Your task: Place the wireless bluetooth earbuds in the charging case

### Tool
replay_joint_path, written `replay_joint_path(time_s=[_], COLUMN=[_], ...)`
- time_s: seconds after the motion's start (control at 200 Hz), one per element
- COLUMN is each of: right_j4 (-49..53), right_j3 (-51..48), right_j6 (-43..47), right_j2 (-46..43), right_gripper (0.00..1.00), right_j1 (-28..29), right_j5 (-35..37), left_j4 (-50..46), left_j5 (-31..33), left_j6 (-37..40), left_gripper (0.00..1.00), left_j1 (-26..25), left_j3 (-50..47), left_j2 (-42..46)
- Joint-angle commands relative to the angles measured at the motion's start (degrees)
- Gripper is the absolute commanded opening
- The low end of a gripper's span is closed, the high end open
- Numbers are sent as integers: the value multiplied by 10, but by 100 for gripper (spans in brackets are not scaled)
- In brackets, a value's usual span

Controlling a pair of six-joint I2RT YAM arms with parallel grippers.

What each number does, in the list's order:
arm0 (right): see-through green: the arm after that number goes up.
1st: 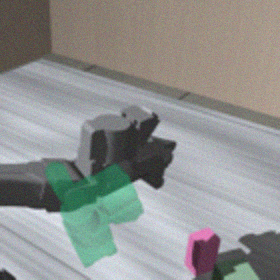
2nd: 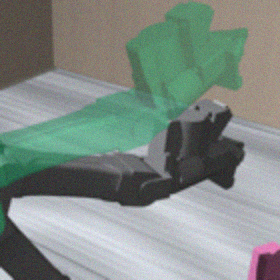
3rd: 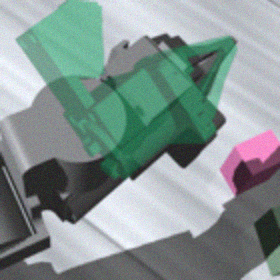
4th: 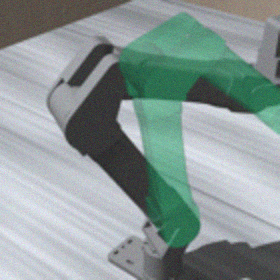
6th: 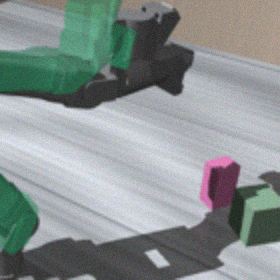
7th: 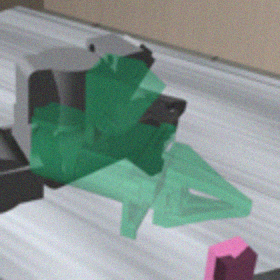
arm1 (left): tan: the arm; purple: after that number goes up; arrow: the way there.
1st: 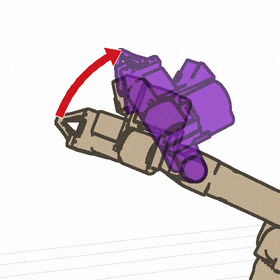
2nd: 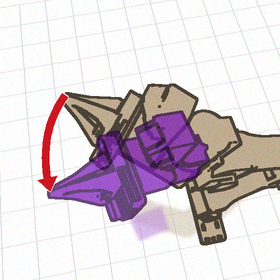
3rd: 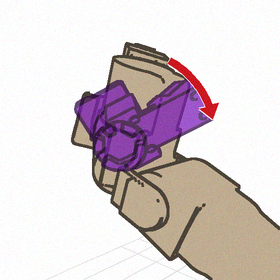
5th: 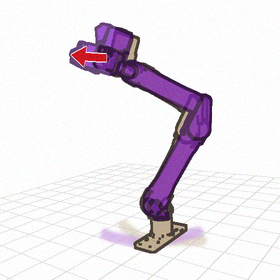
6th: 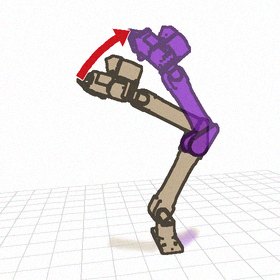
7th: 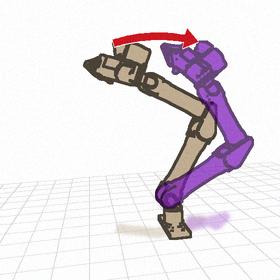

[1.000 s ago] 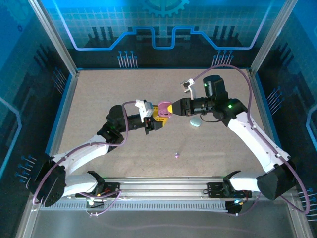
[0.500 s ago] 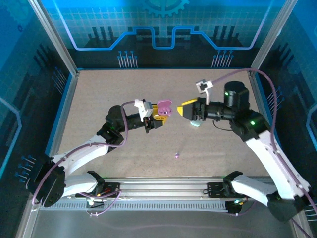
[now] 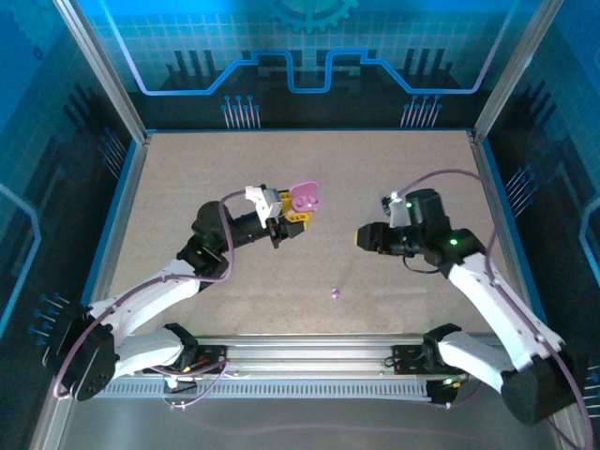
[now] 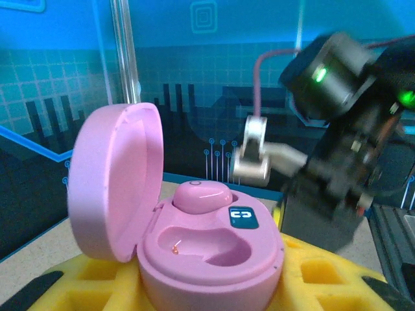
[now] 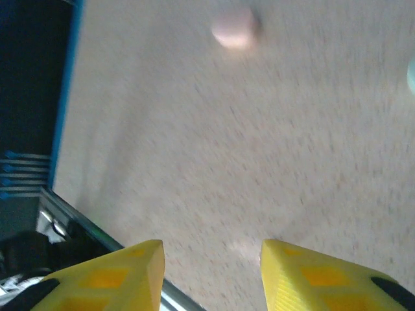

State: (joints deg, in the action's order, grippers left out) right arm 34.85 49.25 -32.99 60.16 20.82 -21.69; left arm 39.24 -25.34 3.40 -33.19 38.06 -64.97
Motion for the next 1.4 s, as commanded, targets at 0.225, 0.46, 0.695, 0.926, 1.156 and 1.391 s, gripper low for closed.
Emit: replay_joint_path(time_s=[0.225, 0.46, 0.695, 0.926, 1.156, 1.391], right_j4=[-20, 16, 64, 86, 85, 93], right_j3=[7, 115, 172, 149, 115, 105], right_j6=[55, 116, 135, 129, 122, 119], right_j2=[204, 366, 453, 450, 426, 403], right_gripper=[37, 39, 37, 34, 32, 32], right_j1=[99, 168, 195, 210, 209, 208], right_j5=[-19, 26, 71, 102, 98, 95], left_j4=[1, -12, -21, -20, -14, -15], left_j5=[16, 19, 21, 22, 20, 18], left_j6=[15, 17, 24, 26, 22, 19], left_gripper=[32, 32, 32, 32, 32, 32], left_j1=[-4, -4, -3, -3, -3, -3], left_j3=[-5, -9, -8, -10, -9, -10], left_j2=[31, 40, 42, 37, 31, 29])
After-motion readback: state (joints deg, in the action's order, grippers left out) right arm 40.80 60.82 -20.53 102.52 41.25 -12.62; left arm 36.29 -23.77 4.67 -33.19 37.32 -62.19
